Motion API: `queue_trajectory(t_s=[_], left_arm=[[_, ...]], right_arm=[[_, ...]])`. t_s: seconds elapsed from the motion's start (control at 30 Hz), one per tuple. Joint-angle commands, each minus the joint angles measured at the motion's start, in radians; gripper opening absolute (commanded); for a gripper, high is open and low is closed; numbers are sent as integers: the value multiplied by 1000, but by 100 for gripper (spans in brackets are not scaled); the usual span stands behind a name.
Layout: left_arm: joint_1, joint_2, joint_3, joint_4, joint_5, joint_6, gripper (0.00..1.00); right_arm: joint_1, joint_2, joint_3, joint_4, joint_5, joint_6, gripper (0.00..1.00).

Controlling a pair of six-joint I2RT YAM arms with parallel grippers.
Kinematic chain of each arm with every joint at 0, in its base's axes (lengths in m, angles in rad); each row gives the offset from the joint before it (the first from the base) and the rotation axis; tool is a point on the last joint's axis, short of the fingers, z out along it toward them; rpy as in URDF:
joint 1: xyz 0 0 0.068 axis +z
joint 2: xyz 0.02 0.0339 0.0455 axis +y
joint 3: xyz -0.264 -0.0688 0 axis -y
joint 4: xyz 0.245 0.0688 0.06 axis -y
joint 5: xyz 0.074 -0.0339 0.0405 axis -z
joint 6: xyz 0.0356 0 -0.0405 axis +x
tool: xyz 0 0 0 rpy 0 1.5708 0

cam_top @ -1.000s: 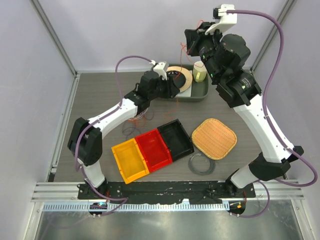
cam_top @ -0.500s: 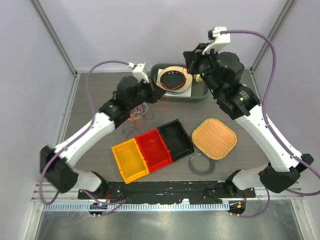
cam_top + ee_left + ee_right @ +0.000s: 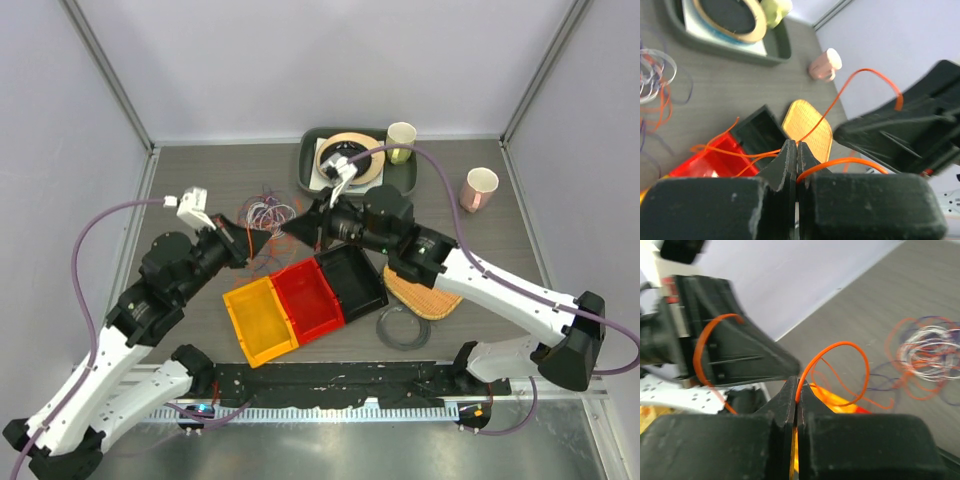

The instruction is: Untangle the cables

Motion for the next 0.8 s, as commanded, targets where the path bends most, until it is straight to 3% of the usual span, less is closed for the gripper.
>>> queue_trajectory(t_s=[0.0,0.2,0.43,0.57,0.77], left_arm=[[0,-120,-68,-139,-43,-104,0],[0,-195,-117,-219,-53,-156,0],[0,-297,-197,-353,-38,-211,0],[0,-321,-168,-436,14,-210,0],[0,-328,-81,-403,125,-184,0]], right_arm=[[113,-2,-43,269,-99,38,1],[218,90,-64,313,-81,71,1],[240,117,-185,375,4,180,1],[252,151,-182,381,-24,217,1],[280,110,-182,370,13,183,1]])
